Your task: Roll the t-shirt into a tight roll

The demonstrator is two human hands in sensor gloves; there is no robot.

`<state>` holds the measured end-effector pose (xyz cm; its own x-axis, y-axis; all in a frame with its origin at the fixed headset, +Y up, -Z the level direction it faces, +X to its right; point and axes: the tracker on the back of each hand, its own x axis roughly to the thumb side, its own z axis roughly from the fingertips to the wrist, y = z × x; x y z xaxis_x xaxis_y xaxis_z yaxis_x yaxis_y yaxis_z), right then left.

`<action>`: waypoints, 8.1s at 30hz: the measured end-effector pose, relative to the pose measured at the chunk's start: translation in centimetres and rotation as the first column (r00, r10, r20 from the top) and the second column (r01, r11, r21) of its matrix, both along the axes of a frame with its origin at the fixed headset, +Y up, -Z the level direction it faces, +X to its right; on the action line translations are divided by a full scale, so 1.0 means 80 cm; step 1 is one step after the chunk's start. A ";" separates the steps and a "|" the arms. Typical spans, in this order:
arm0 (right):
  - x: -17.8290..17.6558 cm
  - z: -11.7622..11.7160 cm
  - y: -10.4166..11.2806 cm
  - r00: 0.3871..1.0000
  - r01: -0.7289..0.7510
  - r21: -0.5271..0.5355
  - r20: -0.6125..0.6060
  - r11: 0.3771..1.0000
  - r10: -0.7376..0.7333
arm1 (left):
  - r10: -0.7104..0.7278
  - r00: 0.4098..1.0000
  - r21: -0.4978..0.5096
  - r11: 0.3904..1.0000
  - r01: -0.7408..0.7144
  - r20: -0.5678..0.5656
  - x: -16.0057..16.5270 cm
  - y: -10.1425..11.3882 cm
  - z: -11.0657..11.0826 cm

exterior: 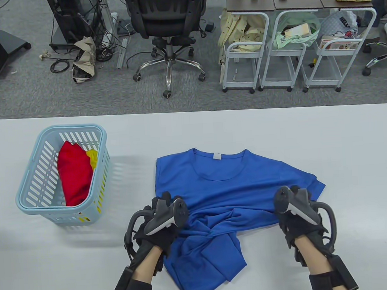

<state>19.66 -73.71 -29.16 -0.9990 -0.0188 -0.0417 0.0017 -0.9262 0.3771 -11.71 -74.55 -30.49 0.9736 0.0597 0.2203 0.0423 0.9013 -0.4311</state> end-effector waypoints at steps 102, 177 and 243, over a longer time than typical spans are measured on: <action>-0.020 -0.012 -0.024 0.995 -0.051 -0.087 0.076 0.995 0.057 | -0.141 0.988 -0.128 0.981 0.149 0.066 0.036 -0.035 0.005; 0.106 -0.009 -0.028 0.993 -0.019 -0.302 0.107 0.953 0.053 | 0.067 0.997 -0.253 0.964 -0.077 -0.046 0.009 -0.009 0.007; 0.029 -0.009 -0.032 0.994 0.015 -0.283 -0.099 0.959 -0.045 | 0.193 0.851 -0.058 0.966 -0.252 -0.489 -0.027 0.034 -0.134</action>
